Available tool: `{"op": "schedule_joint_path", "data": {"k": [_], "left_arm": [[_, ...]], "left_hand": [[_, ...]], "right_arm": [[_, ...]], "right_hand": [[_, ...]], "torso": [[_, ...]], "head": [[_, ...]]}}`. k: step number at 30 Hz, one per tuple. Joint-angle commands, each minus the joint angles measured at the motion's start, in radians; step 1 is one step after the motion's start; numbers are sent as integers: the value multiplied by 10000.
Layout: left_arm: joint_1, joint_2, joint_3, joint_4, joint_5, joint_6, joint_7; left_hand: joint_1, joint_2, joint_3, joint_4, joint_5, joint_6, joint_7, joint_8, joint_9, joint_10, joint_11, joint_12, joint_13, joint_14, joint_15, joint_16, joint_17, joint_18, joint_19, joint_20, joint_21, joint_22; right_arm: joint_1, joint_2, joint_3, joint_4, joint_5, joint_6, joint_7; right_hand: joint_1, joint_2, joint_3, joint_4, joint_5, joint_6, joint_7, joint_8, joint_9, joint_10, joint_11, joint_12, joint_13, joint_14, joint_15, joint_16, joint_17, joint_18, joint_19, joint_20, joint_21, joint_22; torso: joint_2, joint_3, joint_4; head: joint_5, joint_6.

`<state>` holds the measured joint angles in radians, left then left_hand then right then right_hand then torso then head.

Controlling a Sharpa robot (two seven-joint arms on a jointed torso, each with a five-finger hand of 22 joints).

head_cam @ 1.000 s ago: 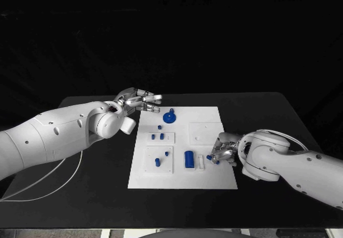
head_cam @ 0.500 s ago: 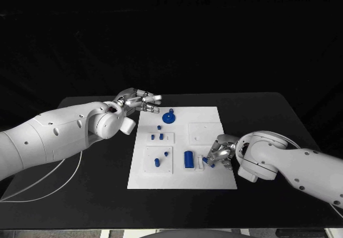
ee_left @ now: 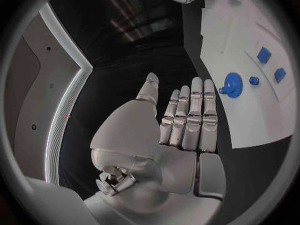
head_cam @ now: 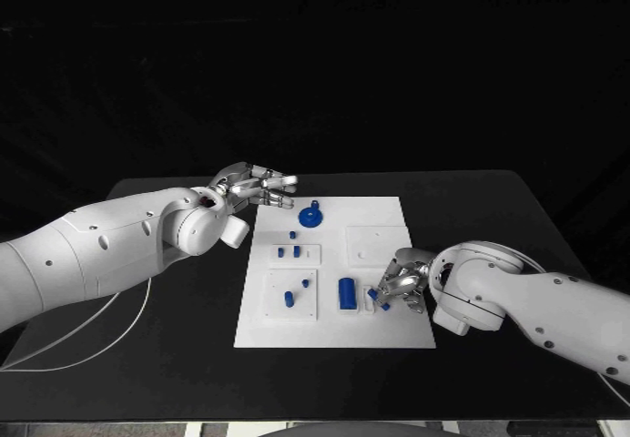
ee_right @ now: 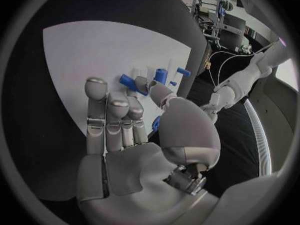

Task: Assemble the parts on the task board

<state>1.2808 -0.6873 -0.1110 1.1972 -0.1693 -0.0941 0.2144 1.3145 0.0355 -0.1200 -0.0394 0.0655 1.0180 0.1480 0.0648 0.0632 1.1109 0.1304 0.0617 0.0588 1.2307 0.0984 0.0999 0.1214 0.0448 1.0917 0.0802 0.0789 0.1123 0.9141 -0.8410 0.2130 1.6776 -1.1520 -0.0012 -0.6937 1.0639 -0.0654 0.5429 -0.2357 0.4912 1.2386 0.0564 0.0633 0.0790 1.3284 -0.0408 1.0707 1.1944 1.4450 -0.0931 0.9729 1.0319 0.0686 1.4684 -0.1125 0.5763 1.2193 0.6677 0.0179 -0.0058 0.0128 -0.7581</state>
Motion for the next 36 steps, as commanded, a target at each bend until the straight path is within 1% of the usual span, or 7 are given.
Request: {"op": "schedule_joint_path", "data": {"k": [1, 3, 5, 8, 18, 28, 36], "left_arm": [[5, 23, 7, 19, -27, 142, 45], [5, 28, 7, 16, -28, 146, 44], [5, 33, 7, 13, -30, 147, 40], [5, 40, 7, 10, -36, 151, 30], [5, 49, 6, 11, -58, 160, 3], [5, 43, 5, 13, -62, 159, -11], [5, 35, 4, 17, -72, 162, -18]], "left_hand": [[-2, 76, 9, 41, -63, -66, -3, -8, 4, -27, 5, -4, 8, -84, -9, 32, 7, -67, -25, 16, 51, 7], [-2, 76, 9, 41, -63, -66, -3, -8, 4, -27, 5, -4, 8, -84, -9, 32, 7, -67, -25, 16, 51, 7], [-2, 76, 9, 41, -63, -66, -3, -8, 4, -27, 5, -4, 8, -84, -9, 32, 7, -67, -25, 16, 51, 7], [-2, 76, 9, 41, -63, -66, -3, -8, 4, -27, 5, -4, 8, -84, -9, 32, 7, -67, -25, 16, 51, 7], [-3, 69, 5, 53, -68, -67, -2, -10, 3, -39, 9, -5, 8, -89, -5, 29, 6, -68, -29, 18, 50, 8], [-3, 69, 5, 53, -68, -67, -2, -10, 3, -39, 9, -5, 8, -89, -5, 29, 6, -68, -29, 18, 50, 8], [-3, 69, 5, 53, -68, -67, -2, -10, 3, -39, 9, -5, 8, -89, -5, 29, 6, -68, -29, 18, 50, 8]], "right_arm": [[-27, 38, -22, -39, -358, 10, -308], [-26, 63, -23, -49, -409, 17, -313], [-26, 98, -24, -65, -462, 45, -323], [-26, 161, -32, -105, -558, 117, -336], [-26, 326, -105, -246, -701, 258, -337], [-26, 345, -124, -286, -760, 566, -392], [-26, 312, -129, -213, -858, 663, -387]], "right_hand": [[56, 134, -149, 65, -291, 121, -69, 8, -7, 10, -51, -35, -16, 54, -43, -49, -12, 48, 437, -65, -64, -24], [83, 194, -471, 206, -836, 157, -115, 8, 3, 45, -66, -5, -7, 63, -42, -44, -14, 36, 442, -62, -69, -51], [186, 265, -899, 327, -890, 161, -136, 10, -4, 44, -68, -7, -18, 65, -44, -50, -28, 19, 443, -65, -61, -91], [133, 271, -1086, 476, -1212, 163, -171, 7, -17, 52, -70, -3, -26, 65, -42, -55, -38, 12, 440, -65, -72, -121], [150, 168, -1298, 956, -1830, 148, -210, 5, -48, 52, -74, 2, -51, 67, -46, -74, -66, -1, 437, -72, -97, -220], [152, 68, -1361, 1346, -2235, 133, -221, 4, -61, 38, -70, -2, -71, 65, -41, -97, -89, -7, 429, -67, -111, -281], [95, -15, -1321, 1591, -2301, 155, -231, 2, -72, 47, -73, 15, -70, 69, -41, -99, -90, -12, 427, -66, -128, -317]], "torso": [[4, 1, -8], [6, 0, -6], [6, 0, -6], [6, -3, -4], [-3, -1, -4], [7, 3, -14], [9, 11, -8]], "head": [[6, -4], [5, -4], [5, -4], [-1, -1], [12, 6], [20, 10], [17, -4]]}}
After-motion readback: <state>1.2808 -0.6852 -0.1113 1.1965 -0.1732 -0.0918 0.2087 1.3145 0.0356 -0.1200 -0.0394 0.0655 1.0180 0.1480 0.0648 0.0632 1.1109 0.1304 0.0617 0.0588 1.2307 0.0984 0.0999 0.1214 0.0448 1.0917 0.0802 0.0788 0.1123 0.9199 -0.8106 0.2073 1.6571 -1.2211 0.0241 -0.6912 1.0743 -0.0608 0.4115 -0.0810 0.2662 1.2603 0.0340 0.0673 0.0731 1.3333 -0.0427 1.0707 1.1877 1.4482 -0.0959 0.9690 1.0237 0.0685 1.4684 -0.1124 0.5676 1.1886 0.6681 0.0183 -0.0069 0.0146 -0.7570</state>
